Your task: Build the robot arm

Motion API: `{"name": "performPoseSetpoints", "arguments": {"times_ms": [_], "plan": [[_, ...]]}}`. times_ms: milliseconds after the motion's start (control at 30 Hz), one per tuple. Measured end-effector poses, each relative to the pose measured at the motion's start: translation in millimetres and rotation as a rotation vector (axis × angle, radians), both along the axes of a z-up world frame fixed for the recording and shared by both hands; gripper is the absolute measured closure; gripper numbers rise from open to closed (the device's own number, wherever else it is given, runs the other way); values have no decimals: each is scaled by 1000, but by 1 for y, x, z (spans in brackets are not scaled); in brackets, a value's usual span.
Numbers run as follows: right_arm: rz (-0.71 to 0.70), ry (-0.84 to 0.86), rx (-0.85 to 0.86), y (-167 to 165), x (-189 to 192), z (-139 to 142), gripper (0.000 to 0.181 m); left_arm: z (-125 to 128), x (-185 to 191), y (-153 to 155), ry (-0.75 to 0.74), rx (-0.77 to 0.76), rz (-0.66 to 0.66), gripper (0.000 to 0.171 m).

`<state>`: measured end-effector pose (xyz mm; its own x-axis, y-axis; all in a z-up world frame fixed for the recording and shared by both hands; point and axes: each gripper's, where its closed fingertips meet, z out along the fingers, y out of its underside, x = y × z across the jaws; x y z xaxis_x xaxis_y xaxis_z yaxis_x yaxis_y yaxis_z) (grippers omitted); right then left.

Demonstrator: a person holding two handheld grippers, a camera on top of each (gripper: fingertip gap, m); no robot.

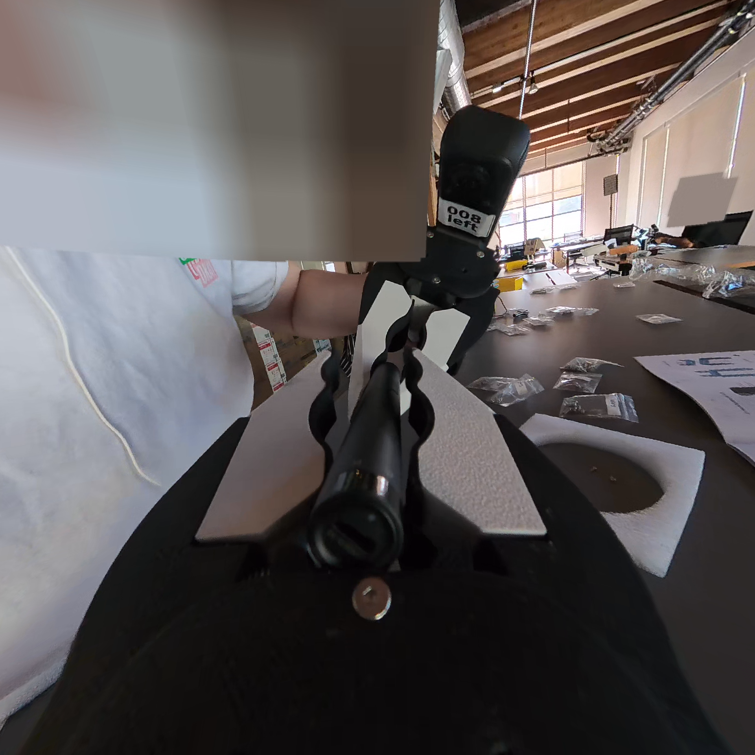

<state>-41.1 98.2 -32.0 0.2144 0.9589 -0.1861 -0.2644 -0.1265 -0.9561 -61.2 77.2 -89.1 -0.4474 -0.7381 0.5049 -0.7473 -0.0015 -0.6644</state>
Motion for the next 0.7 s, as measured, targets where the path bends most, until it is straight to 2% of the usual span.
{"name": "performPoseSetpoints", "arguments": {"times_ms": [300,433,500,700], "plan": [[-11,80,-3,1,4,8,145,16,3,-4,-54,-141,21,163],[-1,38,-24,1,-3,-1,146,25,3,-5,-90,-196,22,163],[-5,13,-19,1,-5,-3,159,20,4,-3,-75,-168,32,163],[-58,-106,-17,5,-6,-15,159,13,2,-2,-33,-164,41,163]]}}
